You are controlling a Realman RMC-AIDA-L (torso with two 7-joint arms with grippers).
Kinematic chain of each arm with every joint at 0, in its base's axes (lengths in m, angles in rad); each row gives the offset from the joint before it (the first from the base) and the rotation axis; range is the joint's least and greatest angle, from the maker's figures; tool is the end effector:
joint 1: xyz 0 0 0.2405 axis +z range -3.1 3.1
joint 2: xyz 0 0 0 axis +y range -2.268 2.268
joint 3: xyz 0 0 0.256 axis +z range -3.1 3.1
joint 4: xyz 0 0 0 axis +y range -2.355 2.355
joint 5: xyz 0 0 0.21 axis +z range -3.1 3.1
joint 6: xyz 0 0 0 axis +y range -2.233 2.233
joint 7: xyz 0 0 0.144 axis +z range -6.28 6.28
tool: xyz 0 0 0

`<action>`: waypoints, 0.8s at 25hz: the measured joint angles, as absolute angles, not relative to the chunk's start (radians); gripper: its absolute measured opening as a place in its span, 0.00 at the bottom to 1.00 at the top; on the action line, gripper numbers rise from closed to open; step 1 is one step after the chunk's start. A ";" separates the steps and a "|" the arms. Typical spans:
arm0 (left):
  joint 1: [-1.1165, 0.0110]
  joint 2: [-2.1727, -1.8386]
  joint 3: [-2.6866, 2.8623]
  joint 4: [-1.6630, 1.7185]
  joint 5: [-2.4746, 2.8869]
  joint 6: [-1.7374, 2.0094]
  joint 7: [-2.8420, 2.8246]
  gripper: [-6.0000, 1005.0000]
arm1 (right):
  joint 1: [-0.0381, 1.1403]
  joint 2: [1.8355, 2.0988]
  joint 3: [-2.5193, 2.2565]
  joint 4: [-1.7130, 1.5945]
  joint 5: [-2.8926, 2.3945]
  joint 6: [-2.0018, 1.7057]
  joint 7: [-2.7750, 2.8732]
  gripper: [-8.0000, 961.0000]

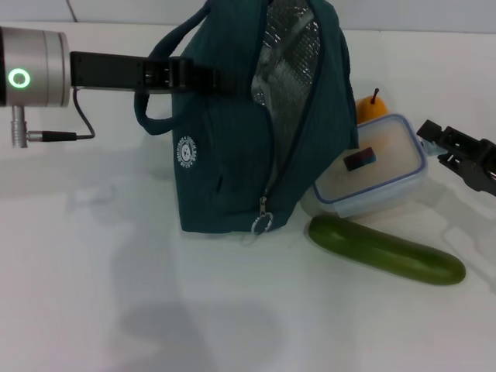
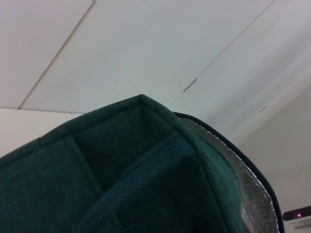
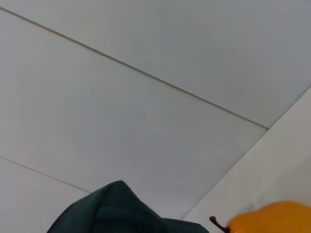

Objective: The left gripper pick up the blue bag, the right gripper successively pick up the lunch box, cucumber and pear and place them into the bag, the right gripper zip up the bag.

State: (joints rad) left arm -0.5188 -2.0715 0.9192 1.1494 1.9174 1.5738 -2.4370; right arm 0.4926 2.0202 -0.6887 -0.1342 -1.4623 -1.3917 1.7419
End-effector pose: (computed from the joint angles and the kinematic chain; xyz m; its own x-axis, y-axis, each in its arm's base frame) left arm -0.1845 0.3567 0.0517 0.4595 0.7572 0.4642 0.8208 -0.5617 0.1037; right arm 0.3009 0.3187 -0.0194 -0.1064 -0.6512 -0.7514 -0.8778 -0.2934 0.3786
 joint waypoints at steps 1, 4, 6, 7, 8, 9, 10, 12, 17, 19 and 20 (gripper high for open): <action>-0.520 -2.070 0.919 1.148 1.917 1.574 -2.435 0.05 | 0.494 2.020 -0.689 -0.131 -1.461 -1.390 1.742 0.49; -0.523 -2.069 0.919 1.147 1.918 1.574 -2.433 0.05 | 0.497 2.022 -0.688 -0.129 -1.454 -1.387 1.743 0.43; -0.524 -2.068 0.919 1.147 1.919 1.574 -2.433 0.05 | 0.499 2.022 -0.688 -0.122 -1.443 -1.386 1.743 0.39; -0.525 -2.068 0.919 1.147 1.919 1.574 -2.433 0.05 | 0.500 2.022 -0.687 -0.115 -1.432 -1.385 1.743 0.38; -0.525 -2.067 0.919 1.147 1.919 1.574 -2.433 0.05 | 0.501 2.022 -0.687 -0.110 -1.423 -1.384 1.742 0.36; -0.525 -2.067 0.919 1.147 1.919 1.574 -2.433 0.05 | 0.500 2.022 -0.687 -0.107 -1.417 -1.382 1.742 0.35; -0.525 -2.066 0.919 1.147 1.919 1.574 -2.433 0.05 | 0.500 2.022 -0.687 -0.107 -1.417 -1.382 1.742 0.34; -0.526 -2.062 0.919 1.147 1.919 1.574 -2.431 0.05 | 0.497 2.022 -0.687 -0.095 -1.391 -1.365 1.742 0.30; -0.526 -2.052 0.898 1.147 1.918 1.574 -2.415 0.05 | 0.520 2.022 -0.698 -0.072 -1.389 -1.356 1.749 0.19; -0.526 -2.053 0.884 1.143 1.918 1.574 -2.401 0.05 | 0.530 2.023 -0.700 -0.066 -1.392 -1.352 1.750 0.19; -0.527 -2.053 0.880 1.137 1.917 1.574 -2.396 0.05 | 0.531 2.023 -0.700 -0.065 -1.393 -1.350 1.751 0.19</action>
State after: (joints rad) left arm -0.5269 -2.0526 0.8796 1.1369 1.9175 1.5738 -2.3955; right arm 0.5314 2.0233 -0.7005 -0.0654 -1.3926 -1.3500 1.7506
